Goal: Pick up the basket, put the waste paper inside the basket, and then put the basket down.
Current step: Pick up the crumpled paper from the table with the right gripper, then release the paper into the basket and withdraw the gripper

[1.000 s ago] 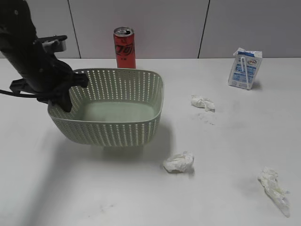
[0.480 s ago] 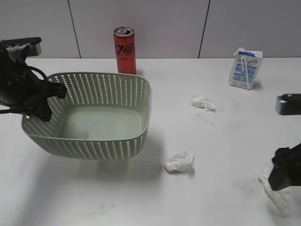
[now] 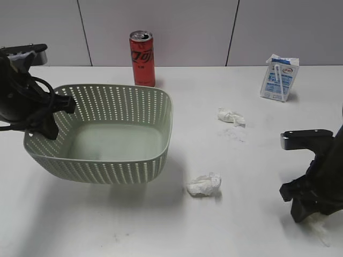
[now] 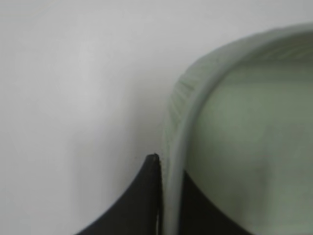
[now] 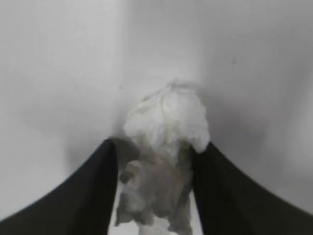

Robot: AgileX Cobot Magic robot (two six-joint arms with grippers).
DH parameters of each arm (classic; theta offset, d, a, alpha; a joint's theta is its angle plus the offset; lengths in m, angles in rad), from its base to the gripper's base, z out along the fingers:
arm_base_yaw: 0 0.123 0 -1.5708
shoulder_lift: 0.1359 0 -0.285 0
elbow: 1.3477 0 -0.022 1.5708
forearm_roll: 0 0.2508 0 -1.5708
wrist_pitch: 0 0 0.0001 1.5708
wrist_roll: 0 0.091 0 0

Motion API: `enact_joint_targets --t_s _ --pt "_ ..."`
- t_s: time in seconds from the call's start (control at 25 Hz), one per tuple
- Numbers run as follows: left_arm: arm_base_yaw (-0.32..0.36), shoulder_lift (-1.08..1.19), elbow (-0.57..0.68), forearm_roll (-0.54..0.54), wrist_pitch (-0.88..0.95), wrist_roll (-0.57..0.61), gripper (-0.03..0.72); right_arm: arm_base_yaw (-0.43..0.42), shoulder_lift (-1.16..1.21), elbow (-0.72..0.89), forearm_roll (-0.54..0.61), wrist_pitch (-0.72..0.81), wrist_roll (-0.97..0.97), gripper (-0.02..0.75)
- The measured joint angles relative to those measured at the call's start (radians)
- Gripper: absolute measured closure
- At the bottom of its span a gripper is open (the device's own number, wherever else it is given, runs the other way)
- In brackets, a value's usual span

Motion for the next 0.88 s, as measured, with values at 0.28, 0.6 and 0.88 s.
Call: enact_joint_targets --t_s 0.28,0.6,0.88 --pt "0.000 0.000 0.000 -0.003 0.001 0.000 0.688 0.020 -0.050 -0.074 0.018 0.044 -0.037 0.722" --pt "0.000 0.000 0.000 -0.007 0.001 -0.001 0.688 0.251 -0.227 -0.424 0.396 0.046 -0.372 0.727" --pt "0.000 0.000 0.000 -0.010 0.002 -0.001 0.688 0.428 -0.052 -0.644 0.495 -0.029 -0.421 0.713"
